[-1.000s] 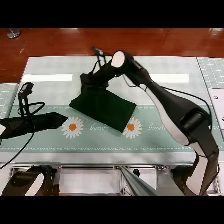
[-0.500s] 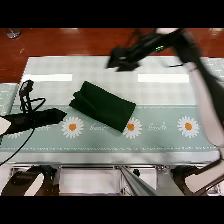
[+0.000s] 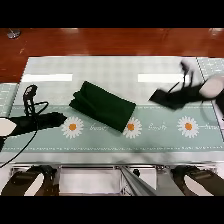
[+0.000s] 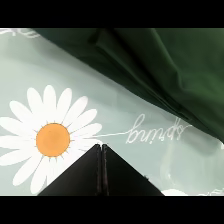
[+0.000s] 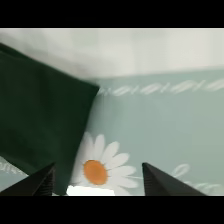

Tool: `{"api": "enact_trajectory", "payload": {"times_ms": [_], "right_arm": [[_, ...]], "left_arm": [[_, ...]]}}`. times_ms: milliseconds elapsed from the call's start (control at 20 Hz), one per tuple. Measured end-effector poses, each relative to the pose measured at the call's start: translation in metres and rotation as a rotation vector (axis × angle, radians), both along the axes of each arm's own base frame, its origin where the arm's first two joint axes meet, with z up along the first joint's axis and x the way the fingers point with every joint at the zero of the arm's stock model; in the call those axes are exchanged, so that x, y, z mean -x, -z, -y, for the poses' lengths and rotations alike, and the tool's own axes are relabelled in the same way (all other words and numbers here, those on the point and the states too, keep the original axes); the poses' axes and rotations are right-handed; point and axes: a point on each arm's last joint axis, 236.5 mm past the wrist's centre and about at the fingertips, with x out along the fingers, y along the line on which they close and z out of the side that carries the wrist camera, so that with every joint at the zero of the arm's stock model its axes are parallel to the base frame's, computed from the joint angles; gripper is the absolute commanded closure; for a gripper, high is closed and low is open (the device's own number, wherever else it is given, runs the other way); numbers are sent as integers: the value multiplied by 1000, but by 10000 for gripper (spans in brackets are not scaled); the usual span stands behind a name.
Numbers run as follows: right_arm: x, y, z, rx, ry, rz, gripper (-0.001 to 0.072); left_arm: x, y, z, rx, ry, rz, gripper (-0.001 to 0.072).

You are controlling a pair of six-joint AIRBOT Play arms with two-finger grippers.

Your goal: Fold the shirts.

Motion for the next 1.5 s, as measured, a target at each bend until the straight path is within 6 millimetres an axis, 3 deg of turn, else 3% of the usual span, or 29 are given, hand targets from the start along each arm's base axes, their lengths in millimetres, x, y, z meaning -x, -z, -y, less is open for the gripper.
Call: {"api": "enact_trajectory", "payload": {"times_ms": [100, 250, 450, 500, 600, 650, 800, 950, 1050, 1250, 1350, 1500], "right_arm": [[13, 34, -24, -85, 58, -37, 87], [20, 69, -49, -132, 79, -100, 87], [10, 87, -87, -193, 42, -159, 102], [6, 89, -97, -209, 36, -170, 157], [2, 93, -115, -217, -20, -189, 670], [0, 91, -125, -224, -66, -193, 675], [-19, 52, -158, -277, -223, -118, 675], [-56, -16, -174, -266, -359, 35, 676], [-84, -69, -168, -217, -401, 142, 676], [-123, -159, -115, -98, -378, 286, 675], [-134, -190, -72, -37, -328, 318, 675], [-134, -215, 6, 48, -214, 303, 676]], "left_arm": [[-1, 3, -1, 3, -17, -3, 677], [-1, 5, -2, 9, -36, -7, 677], [-1, 5, -2, 12, -44, -10, 677], [-2, 5, -2, 13, -45, -9, 677], [-2, 5, -2, 14, -48, -10, 677], [-2, 5, -3, 14, -49, -9, 677], [-2, 5, -3, 14, -49, -8, 677], [-2, 5, -3, 14, -49, -8, 677], [-2, 5, -3, 14, -50, -8, 677], [-2, 5, -3, 15, -51, -9, 677], [-2, 5, -2, 16, -51, -10, 677], [-1, 6, -2, 15, -48, -13, 676]]}}
